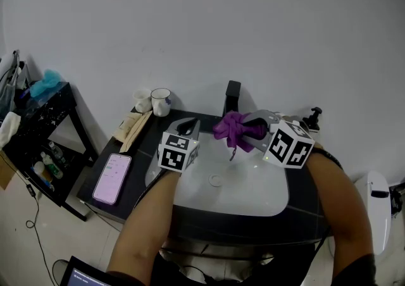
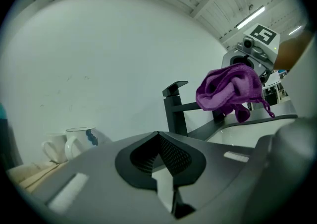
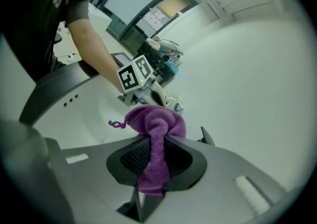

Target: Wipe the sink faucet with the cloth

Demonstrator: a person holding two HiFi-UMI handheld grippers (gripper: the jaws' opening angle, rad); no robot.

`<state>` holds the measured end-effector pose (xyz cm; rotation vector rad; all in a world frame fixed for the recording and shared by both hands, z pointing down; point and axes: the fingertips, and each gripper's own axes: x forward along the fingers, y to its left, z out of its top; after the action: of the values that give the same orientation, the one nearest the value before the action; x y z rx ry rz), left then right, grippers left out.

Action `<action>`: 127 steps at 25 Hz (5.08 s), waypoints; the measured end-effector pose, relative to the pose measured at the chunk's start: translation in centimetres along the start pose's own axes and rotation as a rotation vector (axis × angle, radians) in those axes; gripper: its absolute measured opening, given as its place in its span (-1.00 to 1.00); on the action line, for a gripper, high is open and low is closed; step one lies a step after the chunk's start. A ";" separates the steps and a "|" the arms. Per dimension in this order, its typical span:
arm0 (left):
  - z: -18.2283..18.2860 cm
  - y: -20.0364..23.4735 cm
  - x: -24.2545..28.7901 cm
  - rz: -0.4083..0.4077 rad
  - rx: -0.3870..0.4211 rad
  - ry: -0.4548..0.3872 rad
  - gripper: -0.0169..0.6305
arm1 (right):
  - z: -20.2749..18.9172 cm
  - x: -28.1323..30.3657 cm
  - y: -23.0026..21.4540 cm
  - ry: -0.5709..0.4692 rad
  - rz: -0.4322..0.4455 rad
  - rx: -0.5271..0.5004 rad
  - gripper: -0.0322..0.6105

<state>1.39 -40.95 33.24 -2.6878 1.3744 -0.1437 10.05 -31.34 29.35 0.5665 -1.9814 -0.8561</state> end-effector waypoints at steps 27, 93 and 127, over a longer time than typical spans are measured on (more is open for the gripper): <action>0.8 0.3 -1.4 0.007 -0.129 -0.047 -0.89 | -6.8 5.5 0.8 0.008 -0.333 0.199 -0.67; 2.0 -0.3 -3.1 0.048 -0.136 -0.080 -0.90 | -8.5 -0.2 1.2 -0.188 -0.584 0.810 -0.65; 1.4 -1.7 -1.9 -0.017 -0.132 -0.061 -0.90 | -10.0 -1.2 -8.4 -0.158 -0.709 0.796 -0.65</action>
<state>1.86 -38.34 32.00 -2.7852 1.3901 0.0292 19.76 -39.51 26.16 1.7757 -2.2605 -0.4669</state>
